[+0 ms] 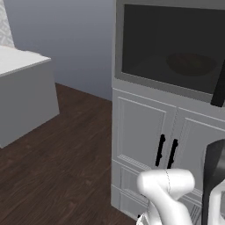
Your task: Pick the lime from the sink and place it in the bowl. Then pick the bowl and place it in the microwave. Then close the microwave door and press the start button.
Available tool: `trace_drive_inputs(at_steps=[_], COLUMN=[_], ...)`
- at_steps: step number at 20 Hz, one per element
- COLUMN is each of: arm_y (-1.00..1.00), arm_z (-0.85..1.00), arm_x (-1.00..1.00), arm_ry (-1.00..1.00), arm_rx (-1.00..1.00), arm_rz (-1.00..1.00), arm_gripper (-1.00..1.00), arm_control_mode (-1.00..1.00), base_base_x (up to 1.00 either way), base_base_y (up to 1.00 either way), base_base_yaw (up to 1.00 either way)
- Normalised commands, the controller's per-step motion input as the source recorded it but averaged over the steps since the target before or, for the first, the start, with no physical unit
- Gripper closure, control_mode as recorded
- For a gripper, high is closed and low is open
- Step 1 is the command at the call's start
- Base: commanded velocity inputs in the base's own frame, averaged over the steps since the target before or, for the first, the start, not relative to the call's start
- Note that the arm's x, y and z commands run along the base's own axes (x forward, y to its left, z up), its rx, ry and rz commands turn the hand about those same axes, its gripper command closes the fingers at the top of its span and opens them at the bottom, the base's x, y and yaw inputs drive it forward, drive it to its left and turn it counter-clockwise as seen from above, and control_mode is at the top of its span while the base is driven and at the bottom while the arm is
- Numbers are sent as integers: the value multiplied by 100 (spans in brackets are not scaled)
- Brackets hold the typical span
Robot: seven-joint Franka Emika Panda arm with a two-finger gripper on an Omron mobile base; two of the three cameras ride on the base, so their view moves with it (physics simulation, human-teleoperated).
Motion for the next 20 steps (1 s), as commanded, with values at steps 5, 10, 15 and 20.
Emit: trace_drive_inputs(at_steps=[5,10,15,20], arm_y=[-32,-12,-3,-1], arm_z=[-17,0,4,-2], arm_x=[0,3,3,13], arm_ry=[10,9,-11,-25], arm_rx=[-5,0,0,2], arm_rz=[0,-1,0,0], arm_gripper=[100,100,100,100], arm_control_mode=[-100,-100,-100,-100], base_base_x=[0,0,0,0], base_base_y=[0,0,0,0], base_base_yaw=[0,0,0,0])
